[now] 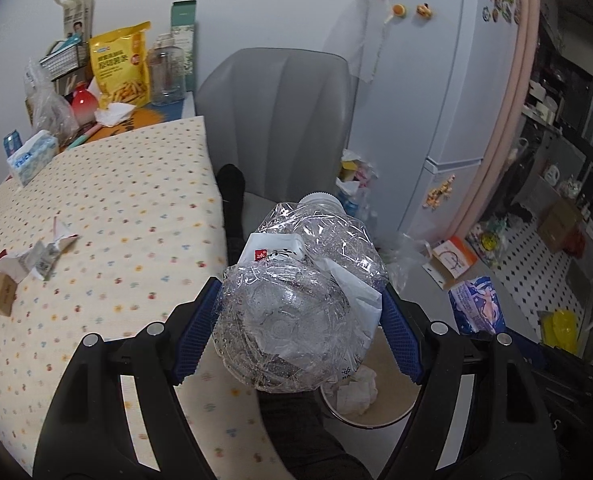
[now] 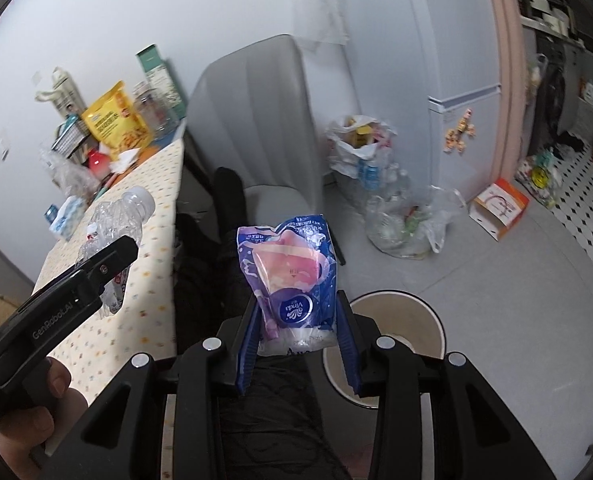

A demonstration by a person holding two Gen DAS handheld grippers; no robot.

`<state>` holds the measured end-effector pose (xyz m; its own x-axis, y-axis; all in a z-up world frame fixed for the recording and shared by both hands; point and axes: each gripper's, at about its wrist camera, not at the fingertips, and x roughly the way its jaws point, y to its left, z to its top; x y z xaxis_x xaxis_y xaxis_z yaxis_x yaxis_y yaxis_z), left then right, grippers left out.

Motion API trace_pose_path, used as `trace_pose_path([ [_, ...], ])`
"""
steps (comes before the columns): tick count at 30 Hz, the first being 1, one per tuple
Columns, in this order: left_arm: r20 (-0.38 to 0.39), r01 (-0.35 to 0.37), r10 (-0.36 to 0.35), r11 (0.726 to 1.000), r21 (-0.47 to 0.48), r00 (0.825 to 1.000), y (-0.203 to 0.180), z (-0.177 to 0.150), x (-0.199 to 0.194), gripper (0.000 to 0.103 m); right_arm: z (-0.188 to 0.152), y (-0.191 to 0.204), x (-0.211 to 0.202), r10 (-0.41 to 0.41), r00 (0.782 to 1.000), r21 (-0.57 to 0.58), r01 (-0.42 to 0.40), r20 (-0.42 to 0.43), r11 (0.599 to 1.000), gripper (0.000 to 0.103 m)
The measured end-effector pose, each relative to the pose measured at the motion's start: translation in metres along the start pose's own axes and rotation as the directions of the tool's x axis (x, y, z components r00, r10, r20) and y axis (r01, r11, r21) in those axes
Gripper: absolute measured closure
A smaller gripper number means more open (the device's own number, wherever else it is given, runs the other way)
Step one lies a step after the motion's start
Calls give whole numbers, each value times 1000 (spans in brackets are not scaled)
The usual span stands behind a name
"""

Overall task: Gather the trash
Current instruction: 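Carry the plastic bottle and tissue packet in both grippers over the bin, then open both grippers to drop the bottle and packet into the bin, then move both open tools from the bin back over the table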

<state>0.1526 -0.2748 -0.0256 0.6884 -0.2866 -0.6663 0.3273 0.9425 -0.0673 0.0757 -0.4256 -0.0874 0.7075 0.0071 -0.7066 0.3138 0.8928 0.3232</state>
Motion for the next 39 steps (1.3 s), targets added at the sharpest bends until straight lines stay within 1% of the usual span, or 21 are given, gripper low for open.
trace_pose_path([
  [5, -27, 23, -22, 999, 27, 999, -14, 2, 17, 27, 2, -25, 14, -32, 999, 42, 32, -18, 999, 66],
  [6, -30, 24, -23, 999, 32, 999, -16, 3, 20, 27, 3, -29, 18, -36, 999, 50, 38, -22, 998, 64],
  [8, -43, 26, -24, 999, 39, 999, -20, 4, 28, 27, 5, -39, 28, -44, 999, 72, 46, -29, 996, 57],
  [9, -51, 24, -22, 999, 45, 998, -23, 3, 33, 27, 5, -42, 32, -49, 998, 72, 50, -28, 996, 50],
  [10, -57, 23, -20, 998, 50, 998, -25, 3, 36, 27, 7, -44, 37, -52, 998, 64, 54, -26, 997, 40],
  [11, -62, 22, -19, 998, 54, 998, -28, 2, 39, 27, 8, -47, 40, -50, 998, 60, 51, -26, 997, 37],
  [15, -84, 26, -20, 997, 68, 996, -37, -1, 50, 27, 9, -57, 46, -50, 998, 79, 52, -25, 996, 36],
  [20, -104, 44, -33, 994, 96, 994, -52, -4, 59, 27, 3, -84, 44, -64, 997, 138, 70, -47, 988, 36],
  [22, -116, 55, -43, 993, 101, 992, -59, -6, 63, 27, 1, -92, 35, -71, 997, 151, 75, -37, 986, 29],
  [24, -133, 74, -60, 991, 107, 989, -68, -9, 68, 27, 0, -99, 25, -91, 996, 154, 93, -16, 984, 26],
  [29, -162, 130, -104, 978, 160, 981, -102, -16, 73, 27, 1, -123, 5, -145, 989, 187, 139, 18, 972, 22],
  [32, -182, 151, -120, 974, 168, 976, -111, -18, 76, 26, 2, -136, -6, -159, 987, 210, 148, 36, 966, 21],
  [34, -189, 158, -129, 976, 151, 974, -109, -17, 79, 21, 2, -144, -12, -167, 985, 231, 152, 48, 961, 20],
  [35, -186, 160, -132, 977, 142, 974, -108, -17, 79, 14, 2, -147, -14, -169, 984, 240, 152, 52, 959, 20],
  [36, -179, 160, -135, 978, 132, 974, -106, -16, 79, 11, 2, -148, -15, -170, 984, 243, 152, 53, 958, 20],
  [39, -175, 155, -133, 981, 117, 976, -103, -16, 78, 9, 1, -147, -16, -171, 984, 239, 154, 55, 959, 19],
])
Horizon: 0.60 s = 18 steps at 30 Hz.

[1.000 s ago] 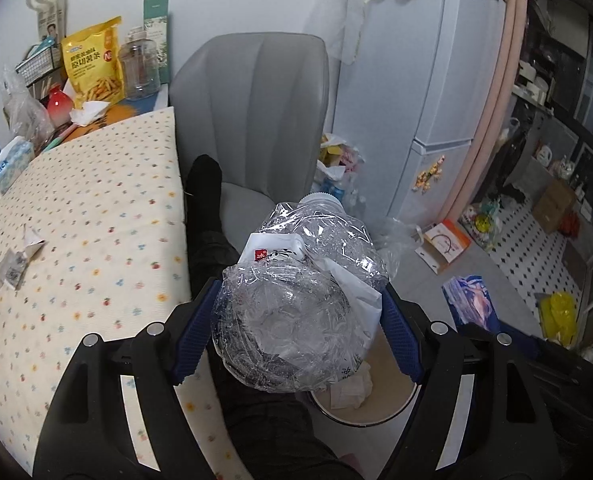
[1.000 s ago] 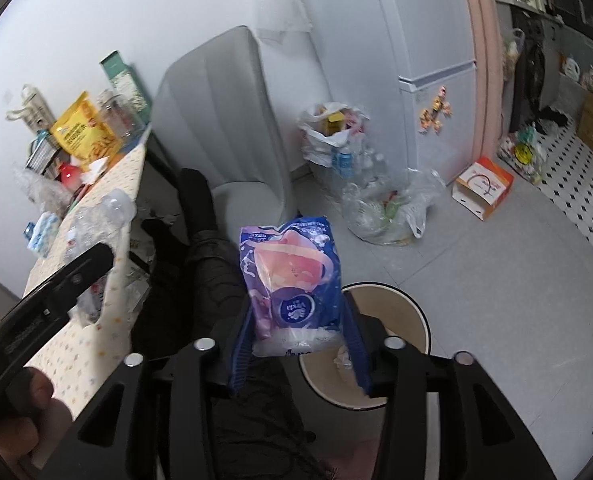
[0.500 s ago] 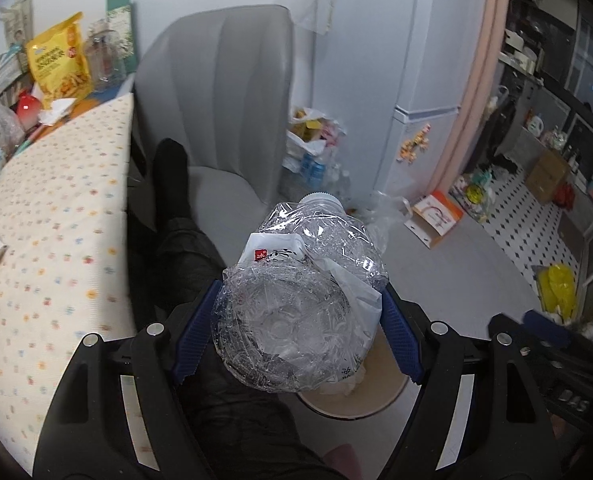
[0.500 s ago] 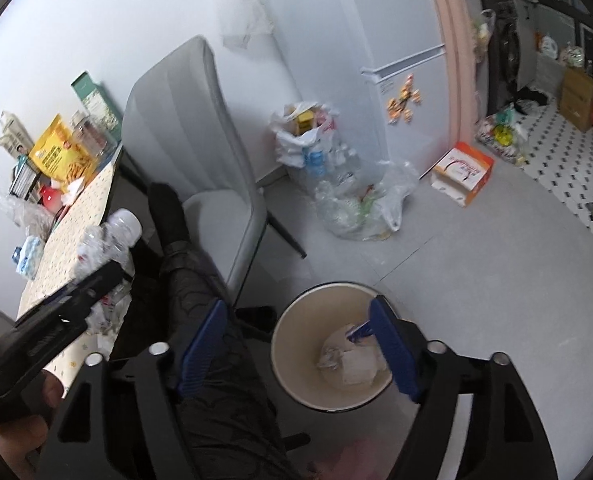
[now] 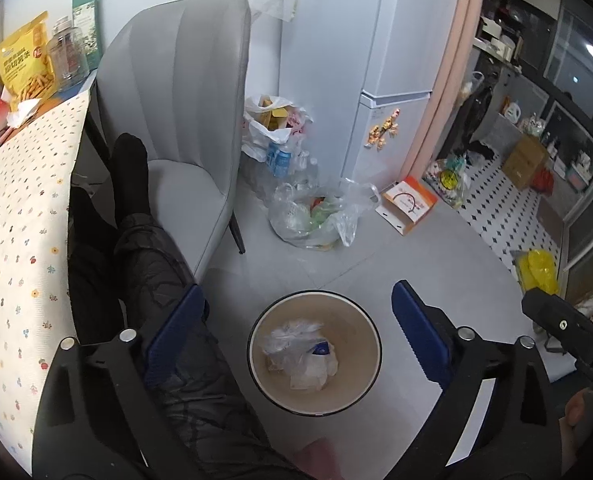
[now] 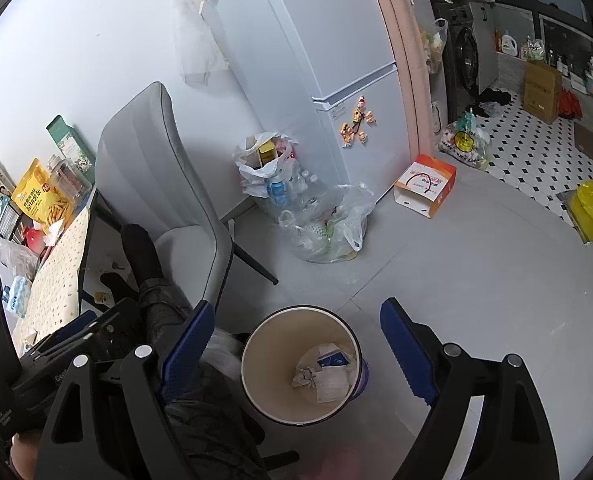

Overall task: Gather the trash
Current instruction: 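Move both open tools from the bin back over the table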

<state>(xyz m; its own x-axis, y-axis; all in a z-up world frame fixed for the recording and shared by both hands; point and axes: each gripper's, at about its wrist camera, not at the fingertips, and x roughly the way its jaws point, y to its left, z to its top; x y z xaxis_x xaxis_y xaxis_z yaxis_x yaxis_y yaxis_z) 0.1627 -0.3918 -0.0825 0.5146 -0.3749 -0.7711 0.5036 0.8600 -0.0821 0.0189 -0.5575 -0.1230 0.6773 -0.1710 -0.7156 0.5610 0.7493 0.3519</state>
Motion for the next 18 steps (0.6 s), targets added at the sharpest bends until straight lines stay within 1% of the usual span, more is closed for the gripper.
trace_pose_path([
  [3, 2, -2, 2, 1000, -13, 1000, 7, 1, -3, 8, -2, 5, 2, 6, 1000, -9, -6, -7, 1000, 19],
  [8, 32, -13, 15, 999, -52, 999, 28, 2, -19, 7, -6, 21, 5, 24, 999, -32, -25, -21, 999, 16],
  [14, 59, -23, 31, 991, -131, 998, 64, 1, -39, 6, -10, 55, 2, 52, 998, -94, -54, -28, 994, 12],
  [18, 96, -35, 52, 985, -171, 994, 88, -1, -60, 6, -13, 76, -3, 62, 998, -126, -65, -24, 990, 10],
])
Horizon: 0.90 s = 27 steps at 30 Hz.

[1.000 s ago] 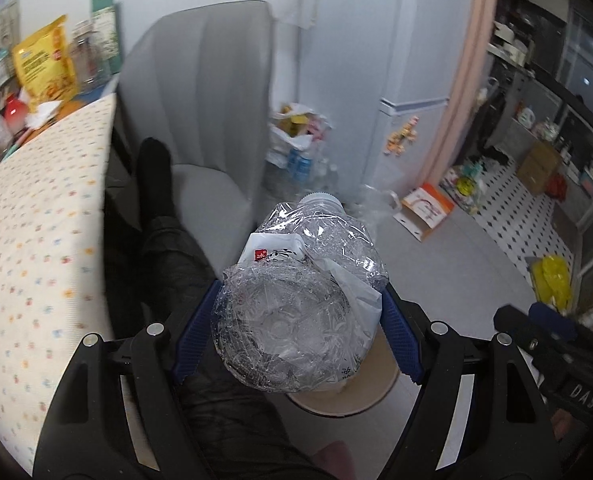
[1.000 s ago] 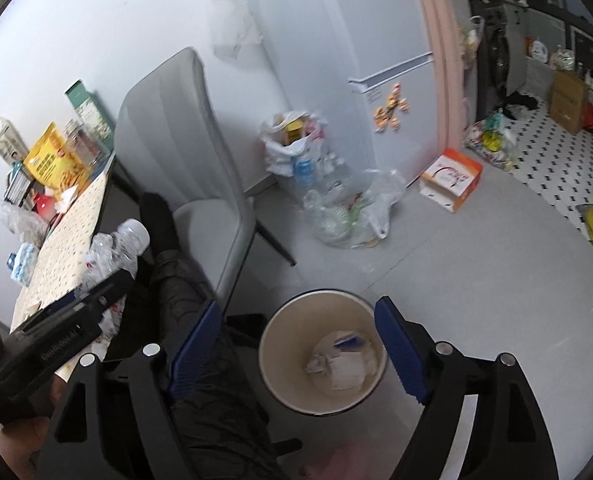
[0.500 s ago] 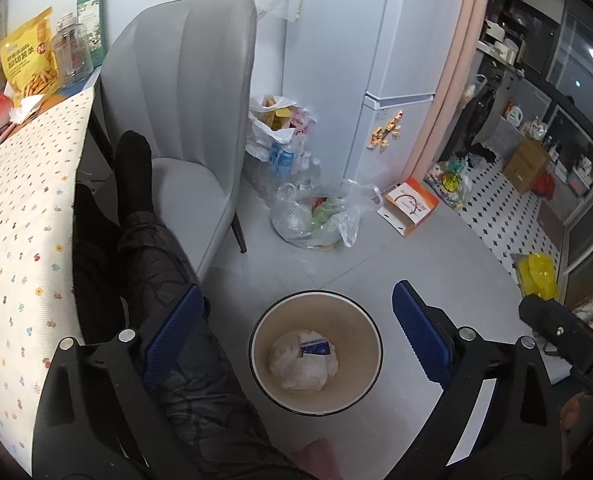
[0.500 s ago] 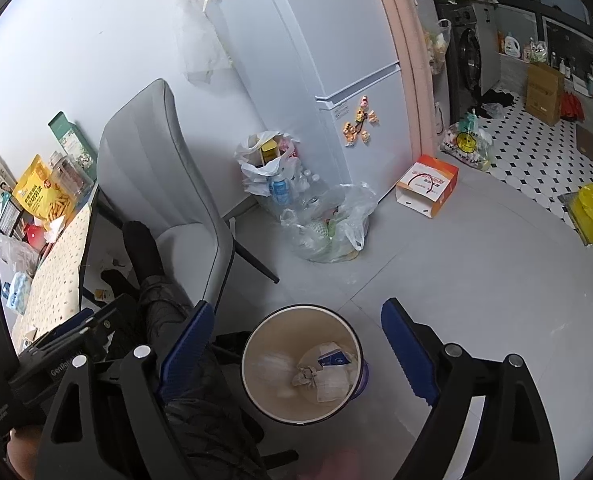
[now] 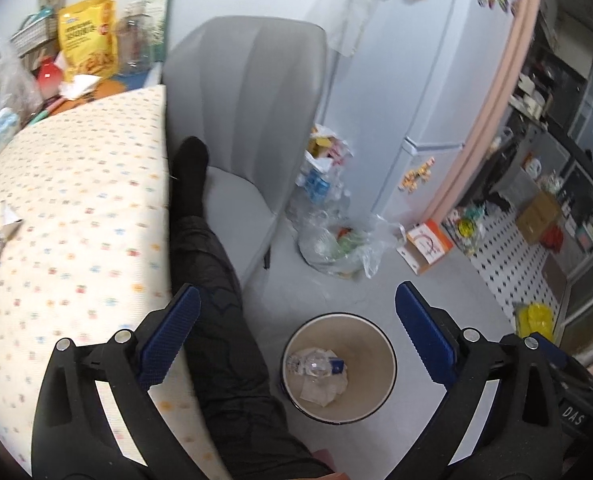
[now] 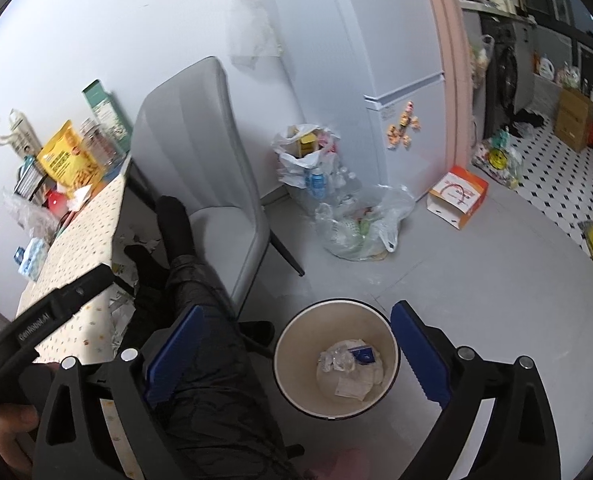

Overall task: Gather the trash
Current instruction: 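Move both open tools from the bin back over the table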

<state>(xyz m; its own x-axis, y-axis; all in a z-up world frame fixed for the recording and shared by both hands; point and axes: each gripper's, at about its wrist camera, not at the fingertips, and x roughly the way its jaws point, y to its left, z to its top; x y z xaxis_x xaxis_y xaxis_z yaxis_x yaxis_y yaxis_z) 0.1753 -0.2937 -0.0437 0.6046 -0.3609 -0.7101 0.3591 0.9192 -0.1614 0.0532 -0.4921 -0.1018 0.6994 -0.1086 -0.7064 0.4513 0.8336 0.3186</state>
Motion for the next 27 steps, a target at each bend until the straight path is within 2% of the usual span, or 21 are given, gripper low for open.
trace_pose_path([
  [15, 122, -84, 105, 982, -167, 987, 114, -1, -80, 6, -14, 118, -12, 99, 995, -163, -99, -10, 982, 8],
  [21, 153, -107, 145, 967, -231, 978, 155, -9, -108, 6, -24, 166, -26, 135, 991, -237, -132, -6, 962, 8],
  [27, 175, -141, 201, 942, -305, 964, 200, -21, -134, 6, -38, 220, -36, 165, 986, -343, -159, -13, 926, 8],
])
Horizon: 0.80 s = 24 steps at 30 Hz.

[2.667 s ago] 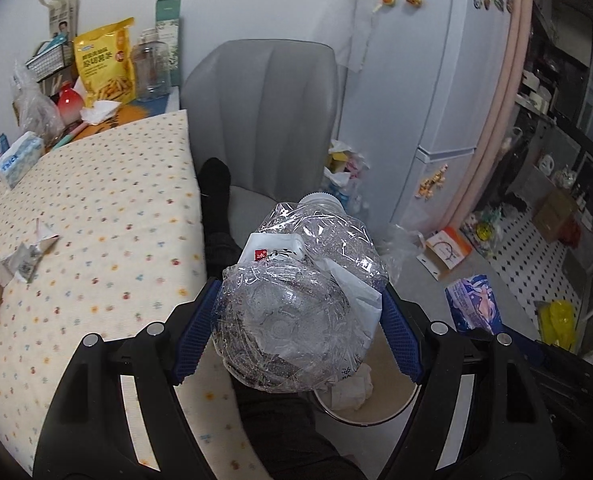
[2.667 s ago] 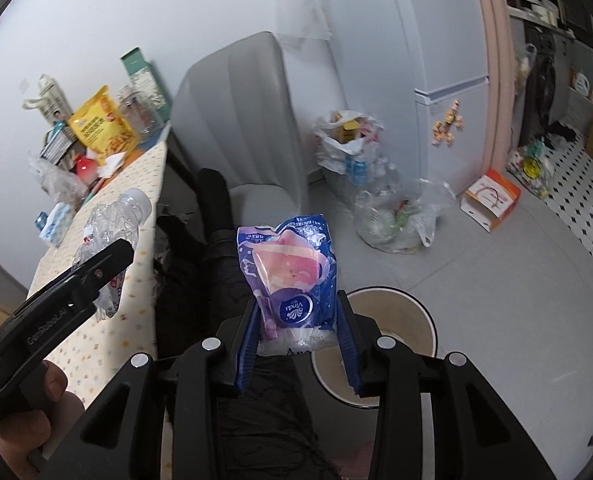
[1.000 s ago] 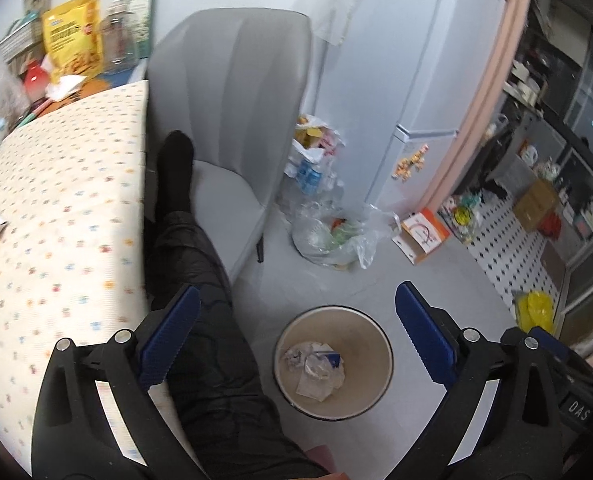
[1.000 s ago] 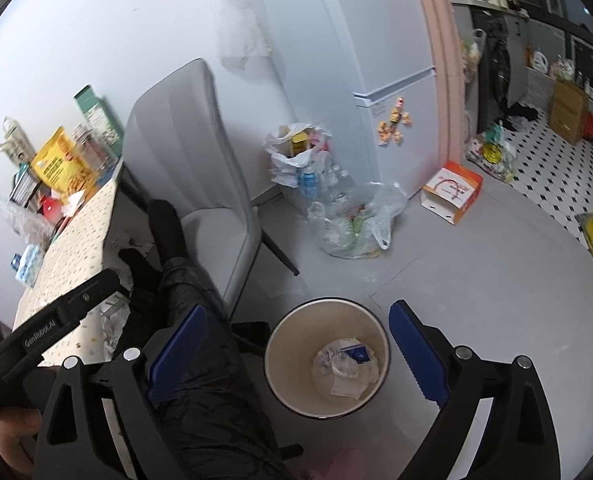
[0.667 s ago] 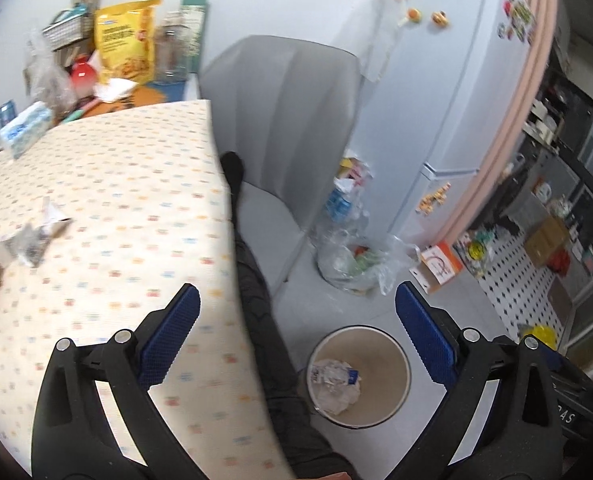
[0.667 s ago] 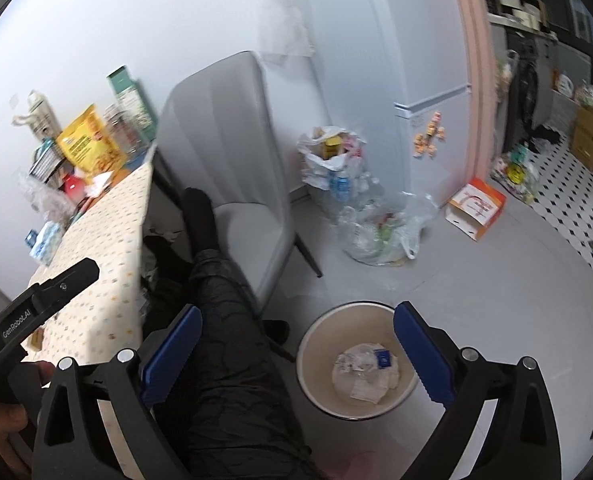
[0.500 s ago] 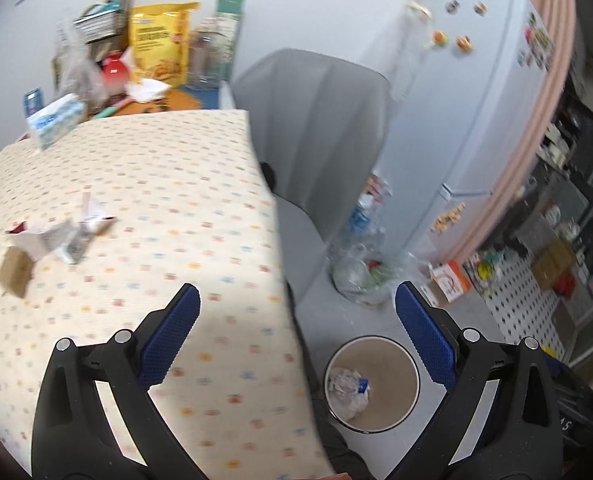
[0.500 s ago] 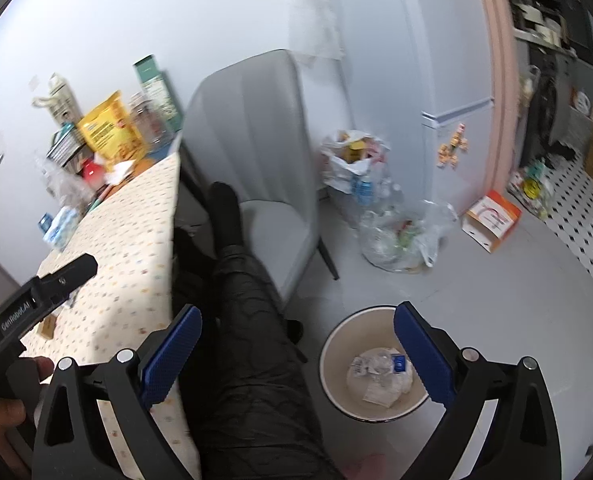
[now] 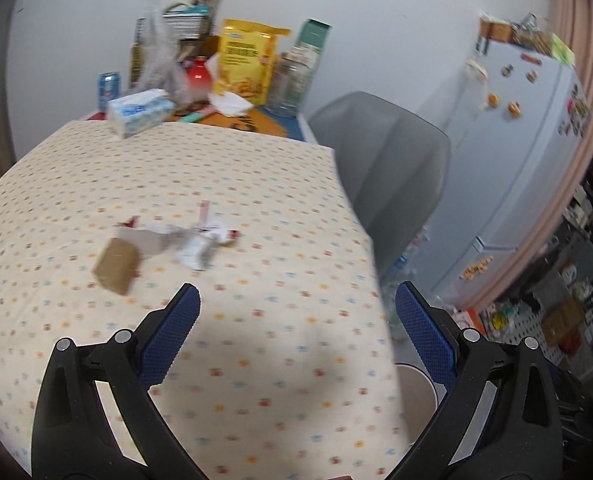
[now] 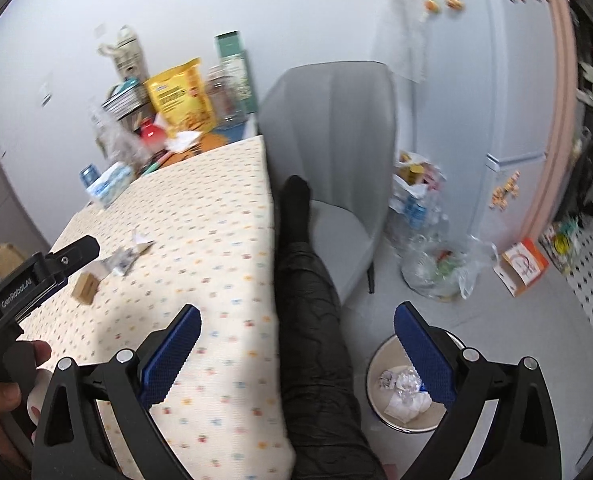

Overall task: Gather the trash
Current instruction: 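Move both open tools from the bin back over the table, then grasp the small brown cardboard box with the left gripper while the right gripper grasps the white blister pack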

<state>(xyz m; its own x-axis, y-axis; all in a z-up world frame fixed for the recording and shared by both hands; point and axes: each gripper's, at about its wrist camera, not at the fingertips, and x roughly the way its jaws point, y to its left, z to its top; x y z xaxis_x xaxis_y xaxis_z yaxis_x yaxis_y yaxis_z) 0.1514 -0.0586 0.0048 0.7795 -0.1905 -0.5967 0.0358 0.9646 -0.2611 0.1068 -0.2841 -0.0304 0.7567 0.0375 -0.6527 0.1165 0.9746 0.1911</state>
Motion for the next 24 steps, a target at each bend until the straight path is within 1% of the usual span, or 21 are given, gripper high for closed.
trace_pose_path([
  [5, 2, -55, 55, 997, -58, 998, 41, 2, -9, 6, 0, 35, 4, 30, 1000, -52, -30, -8, 998, 8],
  [15, 33, -98, 104, 983, -155, 994, 107, 7, -26, 6, 5, 98, 14, 67, 997, -139, -71, -30, 988, 10],
  [17, 39, -103, 110, 982, -156, 993, 113, 10, -25, 6, 7, 112, 16, 72, 997, -158, -77, -33, 984, 12],
  [19, 47, -114, 122, 983, -142, 991, 119, 14, -23, 6, 9, 122, 23, 79, 996, -169, -86, -48, 982, 19],
  [22, 36, -126, 132, 982, -137, 991, 130, 22, -13, 6, 12, 133, 35, 85, 994, -178, -98, -75, 979, 21],
  [24, 22, -134, 138, 982, -133, 990, 135, 27, -4, 11, 15, 138, 43, 88, 992, -180, -103, -88, 978, 25],
])
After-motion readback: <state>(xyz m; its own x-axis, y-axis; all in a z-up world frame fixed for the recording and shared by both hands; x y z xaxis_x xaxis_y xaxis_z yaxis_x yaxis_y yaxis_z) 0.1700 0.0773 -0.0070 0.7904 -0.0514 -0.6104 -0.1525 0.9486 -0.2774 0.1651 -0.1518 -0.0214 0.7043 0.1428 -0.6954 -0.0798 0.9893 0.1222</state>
